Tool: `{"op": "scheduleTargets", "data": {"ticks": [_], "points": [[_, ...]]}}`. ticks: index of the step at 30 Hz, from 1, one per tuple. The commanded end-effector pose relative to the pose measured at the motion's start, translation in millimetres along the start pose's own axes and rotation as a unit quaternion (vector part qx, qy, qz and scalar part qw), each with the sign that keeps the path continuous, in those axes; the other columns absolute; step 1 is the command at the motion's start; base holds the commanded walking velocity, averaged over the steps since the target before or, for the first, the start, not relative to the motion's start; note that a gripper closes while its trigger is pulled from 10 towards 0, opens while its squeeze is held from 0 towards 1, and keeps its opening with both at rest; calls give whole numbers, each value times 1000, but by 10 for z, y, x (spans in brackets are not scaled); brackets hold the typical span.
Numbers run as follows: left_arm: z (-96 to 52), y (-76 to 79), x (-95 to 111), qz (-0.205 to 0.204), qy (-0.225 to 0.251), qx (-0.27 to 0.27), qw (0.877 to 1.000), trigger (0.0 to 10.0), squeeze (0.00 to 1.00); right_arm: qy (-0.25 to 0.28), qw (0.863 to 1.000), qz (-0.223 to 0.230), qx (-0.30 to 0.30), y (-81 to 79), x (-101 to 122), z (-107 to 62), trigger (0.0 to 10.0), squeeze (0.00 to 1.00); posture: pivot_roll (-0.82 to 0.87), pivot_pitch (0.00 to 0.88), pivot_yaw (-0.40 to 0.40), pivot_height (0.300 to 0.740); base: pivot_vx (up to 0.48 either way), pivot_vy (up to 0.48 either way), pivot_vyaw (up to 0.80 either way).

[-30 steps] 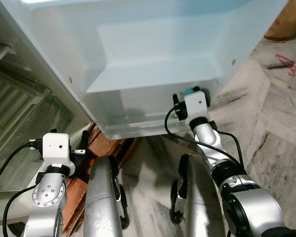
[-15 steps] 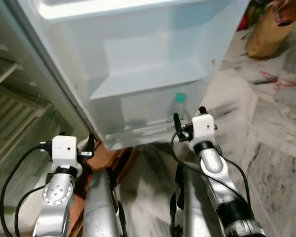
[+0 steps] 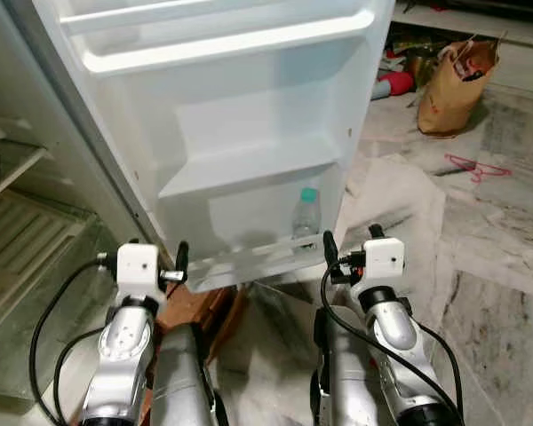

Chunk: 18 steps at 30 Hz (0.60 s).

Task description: Restocking fridge

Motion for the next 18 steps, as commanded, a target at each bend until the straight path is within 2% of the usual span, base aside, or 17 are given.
{"op": "scheduleTargets", "data": {"ticks": [1, 4, 10, 18], "points": [[16, -9, -19, 6, 0, -1, 1000, 10000, 0, 23, 1000, 4, 3, -31, 131, 62, 10000, 0, -36, 0, 75, 585, 0, 0, 0], [47, -11, -5, 6, 4, 0, 1000, 10000, 0, 25, 1000, -4, 12, -31, 155, 65, 10000, 0, -44, 0, 72, 610, 0, 0, 0], [-30, 41, -89, 8, -1, -13, 1000, 10000, 0, 16, 1000, -8, 14, -18, 125, 39, 10000, 0, -48, 0, 65, 645, 0, 0, 0], [-18, 99, -77, -1, 2, -11, 1000, 10000, 0, 15, 1000, -8, 21, -41, 140, 50, 10000, 0, -51, 0, 54, 690, 0, 0, 0]]}}
Point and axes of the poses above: a point about 5 cm out from each wrist's last joint towards the gripper, its own z axis pointing out of the wrist towards the gripper, its own x axis along the axis of the wrist's last joint, y = z × x, the point moved 1 cm from there along z, pointing out of the wrist towards the gripper, and after that the axes turned 14 degrees about z, right-handed, at the moved point
